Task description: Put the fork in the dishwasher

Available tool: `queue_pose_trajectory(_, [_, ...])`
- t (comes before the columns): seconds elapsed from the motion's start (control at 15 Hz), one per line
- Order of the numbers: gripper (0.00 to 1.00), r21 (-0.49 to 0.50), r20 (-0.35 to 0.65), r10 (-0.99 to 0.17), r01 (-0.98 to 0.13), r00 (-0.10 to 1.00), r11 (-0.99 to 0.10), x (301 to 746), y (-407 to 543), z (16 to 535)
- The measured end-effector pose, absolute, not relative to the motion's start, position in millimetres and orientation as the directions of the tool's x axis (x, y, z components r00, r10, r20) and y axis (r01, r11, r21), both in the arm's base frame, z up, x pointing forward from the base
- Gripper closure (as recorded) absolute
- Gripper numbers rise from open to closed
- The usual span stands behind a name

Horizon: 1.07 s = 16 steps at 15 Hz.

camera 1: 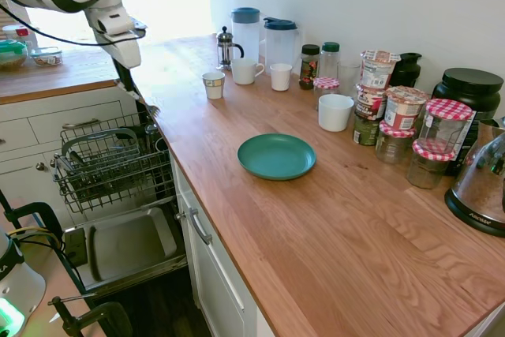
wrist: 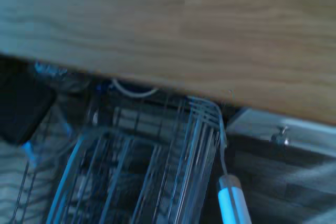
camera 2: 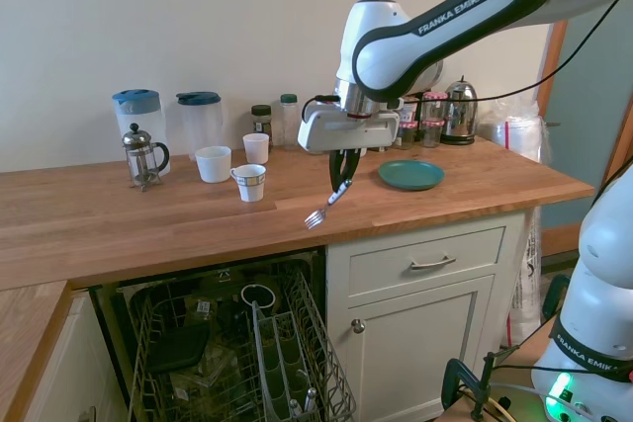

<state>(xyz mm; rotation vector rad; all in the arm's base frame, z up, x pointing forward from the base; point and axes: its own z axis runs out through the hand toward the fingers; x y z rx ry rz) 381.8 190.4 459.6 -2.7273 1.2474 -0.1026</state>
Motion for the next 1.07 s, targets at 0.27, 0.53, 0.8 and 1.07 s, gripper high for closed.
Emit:
queue_pose_trajectory(0.27, [1.0,-0.046,-0.001,-0.674,-0.674,0.739,-0.738,343.2,230.9,449.9])
queue_pose_trajectory(0.53, [1.0,0.075,-0.007,-0.575,-0.573,0.818,-0.816,321.8,274.0,403.9])
queue_pose_trajectory(0.8, [1.0,0.134,-0.036,-0.52,-0.512,0.853,-0.849,329.1,301.0,368.4])
queue_pose_trajectory(1.07, [1.0,0.138,-0.056,-0.52,-0.509,0.852,-0.849,345.7,327.9,360.1])
